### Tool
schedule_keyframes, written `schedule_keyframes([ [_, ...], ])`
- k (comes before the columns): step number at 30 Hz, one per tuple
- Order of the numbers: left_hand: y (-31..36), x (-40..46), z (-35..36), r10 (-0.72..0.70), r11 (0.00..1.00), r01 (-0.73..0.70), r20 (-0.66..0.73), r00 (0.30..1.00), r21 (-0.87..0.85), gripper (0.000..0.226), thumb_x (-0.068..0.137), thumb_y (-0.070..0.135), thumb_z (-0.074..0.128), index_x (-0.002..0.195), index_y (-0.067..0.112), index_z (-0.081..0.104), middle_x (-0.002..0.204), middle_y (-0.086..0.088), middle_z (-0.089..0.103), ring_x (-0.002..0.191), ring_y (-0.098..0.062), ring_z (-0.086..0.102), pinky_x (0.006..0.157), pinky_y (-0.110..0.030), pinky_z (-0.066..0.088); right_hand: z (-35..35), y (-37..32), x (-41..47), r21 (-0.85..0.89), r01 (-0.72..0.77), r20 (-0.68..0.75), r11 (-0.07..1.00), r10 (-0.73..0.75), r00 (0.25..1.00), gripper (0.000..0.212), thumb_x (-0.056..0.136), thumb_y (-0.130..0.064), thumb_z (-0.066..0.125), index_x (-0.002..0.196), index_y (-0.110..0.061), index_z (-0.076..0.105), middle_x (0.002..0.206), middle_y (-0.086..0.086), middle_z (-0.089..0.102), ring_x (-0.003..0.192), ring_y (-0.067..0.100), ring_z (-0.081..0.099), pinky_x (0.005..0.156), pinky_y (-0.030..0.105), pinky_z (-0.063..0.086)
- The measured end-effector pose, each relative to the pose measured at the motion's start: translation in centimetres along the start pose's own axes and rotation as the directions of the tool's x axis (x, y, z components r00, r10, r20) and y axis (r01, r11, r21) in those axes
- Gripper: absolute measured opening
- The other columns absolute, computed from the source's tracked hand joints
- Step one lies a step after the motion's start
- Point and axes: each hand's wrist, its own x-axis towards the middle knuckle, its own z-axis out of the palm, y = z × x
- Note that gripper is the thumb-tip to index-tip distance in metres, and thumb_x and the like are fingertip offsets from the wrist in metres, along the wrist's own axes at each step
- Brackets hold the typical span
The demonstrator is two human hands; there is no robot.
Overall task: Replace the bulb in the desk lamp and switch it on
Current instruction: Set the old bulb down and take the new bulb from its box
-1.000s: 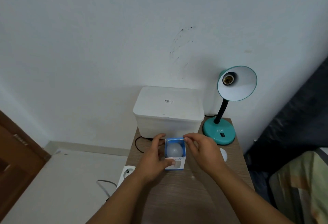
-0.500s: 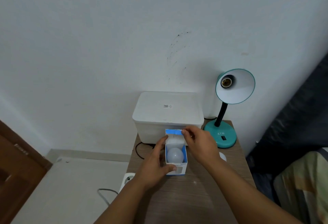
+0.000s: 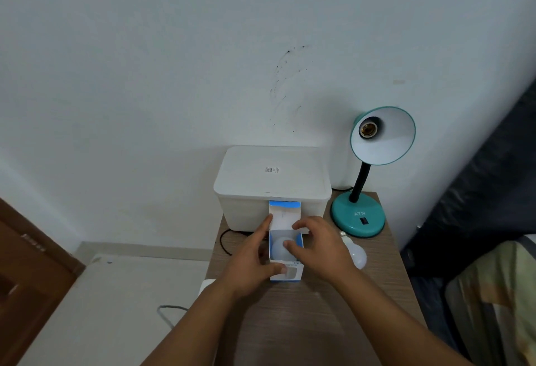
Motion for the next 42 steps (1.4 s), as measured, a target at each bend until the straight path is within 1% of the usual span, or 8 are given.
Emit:
schedule_keyframes([
  [3,0.1,0.0,-0.2,-0.002,1.0,0.002,0.007,1.0,0.027,0.105,0.079,0.021,0.084,0.151,0.056,0.015,0.147,0.021,0.045,0.125,-0.01,0.056,0.084,-0.02,0.058,-0.1,0.0,0.3,-0.075,-0.018,0.114,0.997,0.026,0.993,0.052,0.072,-0.056,0.072,0.116,-0.031,0.062,0.122,-0.011,0.054,0.107,0.008,0.052,0.088,0.028,0.049],
  [8,0.1,0.1,-0.3,-0.011,0.999,0.011,0.008,1.0,0.043,0.106,0.079,0.024,0.084,0.151,0.058,0.013,0.146,0.02,0.046,0.124,-0.01,0.057,0.088,-0.022,0.058,0.0,-0.2,0.9,-0.194,-0.07,0.214,0.978,0.112,0.97,0.065,0.068,-0.065,0.069,0.121,-0.027,0.062,0.121,-0.007,0.056,0.104,0.012,0.053,0.084,0.028,0.049],
  [14,-0.2,0.1,-0.3,0.0,1.0,0.0,-0.001,1.0,0.027,0.105,0.078,0.023,0.084,0.151,0.056,0.017,0.145,0.02,0.049,0.124,-0.009,0.058,0.091,-0.027,0.058,-0.2,-1.1,1.4,-0.177,-0.129,0.303,0.976,0.179,0.936,0.05,0.071,-0.056,0.071,0.108,-0.022,0.069,0.105,-0.003,0.068,0.086,0.011,0.06,0.074,0.028,0.052],
  [18,-0.5,-0.1,-0.1,0.01,0.999,-0.009,-0.029,1.0,0.044,0.101,0.078,0.024,0.084,0.151,0.054,0.021,0.145,0.019,0.05,0.124,-0.011,0.059,0.094,-0.032,0.058,-0.2,-1.4,1.1,-0.143,-0.13,0.288,0.981,0.167,0.943,0.05,0.073,-0.054,0.072,0.111,-0.022,0.067,0.109,-0.004,0.064,0.088,0.01,0.058,0.072,0.025,0.049],
  [24,-0.2,-0.4,0.1,0.019,0.999,-0.015,-0.092,0.996,0.037,0.073,0.077,0.027,0.085,0.124,0.06,0.04,0.13,0.02,0.058,0.114,-0.009,0.064,0.091,-0.035,0.059,-0.8,-1.0,0.1,0.093,-0.175,0.225,0.98,0.15,0.963,0.051,0.073,-0.058,0.07,0.116,-0.032,0.063,0.115,-0.012,0.063,0.098,0.005,0.059,0.08,0.026,0.051],
  [27,-0.1,-0.5,0.2,-0.004,1.0,0.007,-0.109,0.994,0.03,0.082,0.074,0.027,0.086,0.129,0.053,0.032,0.133,0.017,0.058,0.117,-0.009,0.063,0.095,-0.038,0.058,-1.6,-1.3,-0.9,0.216,-0.184,0.168,0.959,0.149,0.974,0.047,0.075,-0.053,0.072,0.117,-0.033,0.064,0.117,-0.013,0.063,0.105,0.005,0.059,0.089,0.028,0.049],
  [32,0.2,-0.6,0.2,-0.014,0.999,0.017,-0.109,0.994,0.033,0.092,0.075,0.028,0.086,0.14,0.055,0.027,0.14,0.014,0.056,0.12,-0.013,0.062,0.096,-0.044,0.057,-2.9,-2.0,-2.8,0.304,-0.198,0.111,0.932,0.172,0.979,0.035,0.078,-0.049,0.073,0.109,-0.039,0.062,0.114,-0.02,0.055,0.104,-0.001,0.049,0.076,0.017,0.038],
  [42,0.4,-0.5,0.0,-0.008,0.999,0.012,-0.099,0.995,0.048,0.08,0.075,0.021,0.086,0.129,0.053,0.035,0.132,0.017,0.058,0.11,-0.008,0.066,0.088,-0.034,0.061,-5.4,-0.9,-5.6,0.618,-0.211,0.092,0.758,0.196,0.976,0.043,0.073,-0.048,0.072,0.113,-0.035,0.065,0.106,-0.011,0.071,0.095,0.005,0.067,0.08,0.029,0.057],
])
